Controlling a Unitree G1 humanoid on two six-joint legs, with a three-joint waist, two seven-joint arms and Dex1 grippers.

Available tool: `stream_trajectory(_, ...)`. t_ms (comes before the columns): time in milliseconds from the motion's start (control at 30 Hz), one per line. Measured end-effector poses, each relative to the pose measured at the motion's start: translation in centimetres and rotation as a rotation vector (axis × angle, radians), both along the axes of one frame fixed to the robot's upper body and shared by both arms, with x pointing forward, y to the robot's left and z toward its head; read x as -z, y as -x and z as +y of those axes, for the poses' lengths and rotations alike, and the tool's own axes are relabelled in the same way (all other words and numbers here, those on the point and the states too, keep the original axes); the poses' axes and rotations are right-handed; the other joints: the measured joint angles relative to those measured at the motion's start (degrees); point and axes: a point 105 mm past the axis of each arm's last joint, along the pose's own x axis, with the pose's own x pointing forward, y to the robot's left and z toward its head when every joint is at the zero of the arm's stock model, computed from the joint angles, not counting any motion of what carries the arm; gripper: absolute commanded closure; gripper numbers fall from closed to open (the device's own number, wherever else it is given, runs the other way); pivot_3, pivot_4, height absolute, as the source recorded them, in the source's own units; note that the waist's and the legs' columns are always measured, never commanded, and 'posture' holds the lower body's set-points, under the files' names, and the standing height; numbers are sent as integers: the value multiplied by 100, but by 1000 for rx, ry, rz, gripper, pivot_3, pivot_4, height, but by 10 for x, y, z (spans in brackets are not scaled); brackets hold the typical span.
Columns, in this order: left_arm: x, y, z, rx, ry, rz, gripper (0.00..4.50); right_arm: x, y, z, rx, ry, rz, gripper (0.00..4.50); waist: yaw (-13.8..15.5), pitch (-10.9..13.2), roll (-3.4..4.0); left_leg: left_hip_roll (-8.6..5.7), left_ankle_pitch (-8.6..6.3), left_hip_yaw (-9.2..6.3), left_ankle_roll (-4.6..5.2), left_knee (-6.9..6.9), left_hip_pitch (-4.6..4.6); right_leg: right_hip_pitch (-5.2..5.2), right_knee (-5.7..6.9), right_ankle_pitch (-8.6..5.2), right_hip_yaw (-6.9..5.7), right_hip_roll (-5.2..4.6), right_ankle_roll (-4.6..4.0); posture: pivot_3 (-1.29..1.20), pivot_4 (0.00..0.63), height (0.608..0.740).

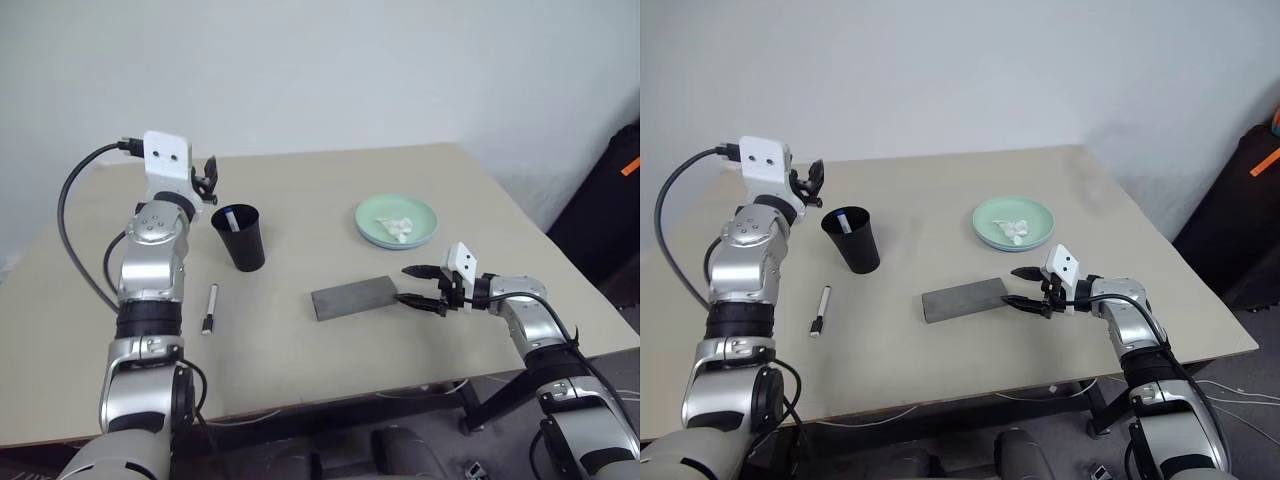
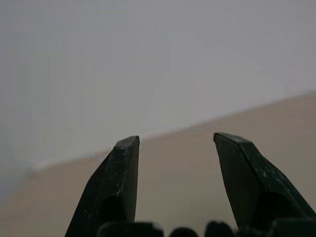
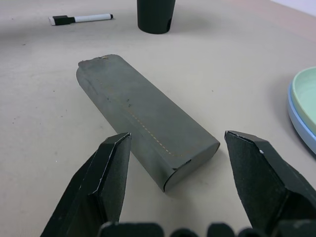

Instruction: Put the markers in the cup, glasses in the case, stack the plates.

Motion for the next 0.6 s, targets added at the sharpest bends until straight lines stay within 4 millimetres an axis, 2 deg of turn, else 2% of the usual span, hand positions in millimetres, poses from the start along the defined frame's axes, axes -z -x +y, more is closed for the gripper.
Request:
stream_trajectory(133,25,19,18,-106,32,144,2021,2,0,0,-1,1,7,1221,14,1,-4,2,-5,-9,-10,1,1,1,0,-1,0,0,-1,0,0,740)
stream_trajectory(300,33,34,32,-151,89,231,2021,4,-2,0,-5,4,19,1221,13,2,-6,-2,-8,-10,-17,1,3,-1,0,-2,0,0,-4,0,0,740)
stream_trajectory(600,91,66,34,-92,165,527,2021,4,-4,-1,-10,16,8,1221,0,2,-7,-4,-9,-9,-18,-2,4,-2,0,-7,1,0,-12,0,0,740)
